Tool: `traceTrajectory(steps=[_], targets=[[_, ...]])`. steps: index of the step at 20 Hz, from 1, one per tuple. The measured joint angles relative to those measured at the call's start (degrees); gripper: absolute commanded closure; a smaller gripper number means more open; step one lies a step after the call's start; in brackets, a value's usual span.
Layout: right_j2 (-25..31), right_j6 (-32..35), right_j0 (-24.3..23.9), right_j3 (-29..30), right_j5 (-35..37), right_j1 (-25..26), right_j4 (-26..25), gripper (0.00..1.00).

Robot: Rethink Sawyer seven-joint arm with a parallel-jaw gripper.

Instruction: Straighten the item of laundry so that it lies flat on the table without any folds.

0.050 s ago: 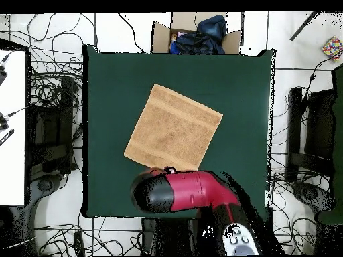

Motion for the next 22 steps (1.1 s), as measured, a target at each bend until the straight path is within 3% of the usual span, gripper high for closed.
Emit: traceTrajectory(steps=[11,22], targets=[[-4.2,0.0,3.7,5.4,-1.2,-8.9,2.8,0.00],[-8.3,0.0,9.0,6.2,-4.7,-9.7,2.7,0.00]])
